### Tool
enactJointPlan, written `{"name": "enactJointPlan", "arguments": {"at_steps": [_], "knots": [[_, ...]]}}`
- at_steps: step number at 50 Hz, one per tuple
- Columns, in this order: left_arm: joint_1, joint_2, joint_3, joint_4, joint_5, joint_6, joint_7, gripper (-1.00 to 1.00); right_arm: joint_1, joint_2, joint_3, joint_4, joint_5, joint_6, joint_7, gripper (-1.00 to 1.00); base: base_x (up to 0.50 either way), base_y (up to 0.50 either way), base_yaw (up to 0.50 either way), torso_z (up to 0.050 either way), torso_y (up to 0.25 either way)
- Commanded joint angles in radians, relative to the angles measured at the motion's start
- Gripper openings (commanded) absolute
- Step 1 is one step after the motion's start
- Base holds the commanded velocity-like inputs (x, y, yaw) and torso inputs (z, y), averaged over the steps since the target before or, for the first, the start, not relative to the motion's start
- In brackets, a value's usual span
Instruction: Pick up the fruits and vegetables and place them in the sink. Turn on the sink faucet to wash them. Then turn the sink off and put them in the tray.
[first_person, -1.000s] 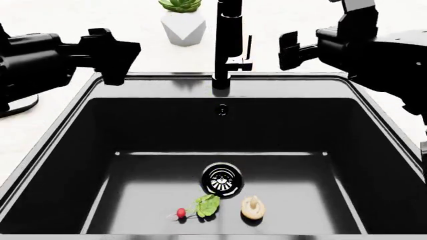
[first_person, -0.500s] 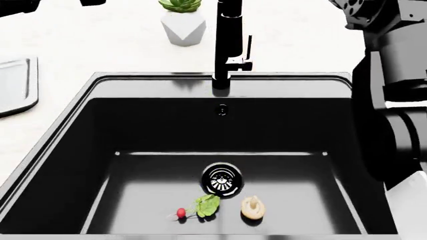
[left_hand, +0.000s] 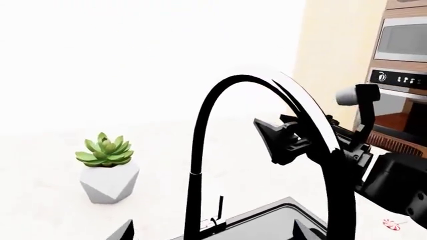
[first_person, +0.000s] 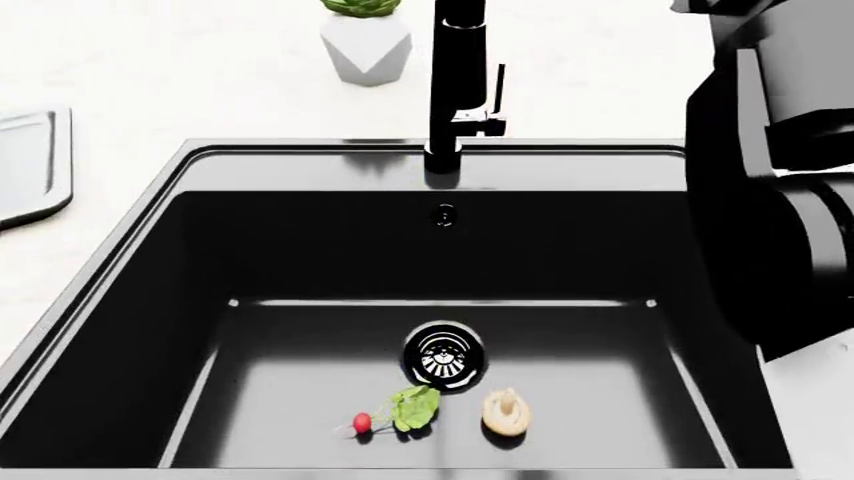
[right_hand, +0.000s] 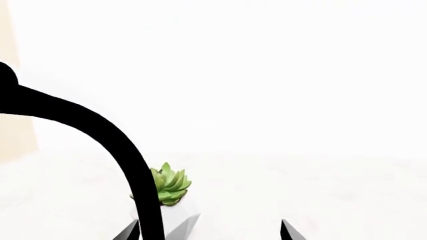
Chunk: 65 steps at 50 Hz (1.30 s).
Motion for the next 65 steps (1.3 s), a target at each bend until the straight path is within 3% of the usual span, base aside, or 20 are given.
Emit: {"name": "enactJointPlan", "arguments": {"at_steps": [1, 22, 65], "knots": [[-0.030, 0.019, 0.010, -0.027, 0.027, -0.017, 0.028, 1.00, 0.021, 0.001, 0.111, 0.008, -0.117, -0.013, 0.002, 1.00, 0.00, 0.00, 0.00, 0.000, 0.000], [-0.180, 0.082, 0.041, -0.132, 0.131, -0.077, 0.131, 1.00, 0.054, 0.001, 0.133, 0.008, -0.152, -0.001, -0.016, 1.00, 0.00, 0.00, 0.00, 0.000, -0.103], [-0.161, 0.081, 0.031, -0.107, 0.167, -0.064, 0.165, 1.00, 0.063, -0.003, 0.108, 0.008, -0.142, 0.016, -0.140, 1.00, 0.00, 0.00, 0.00, 0.000, -0.120]]}}
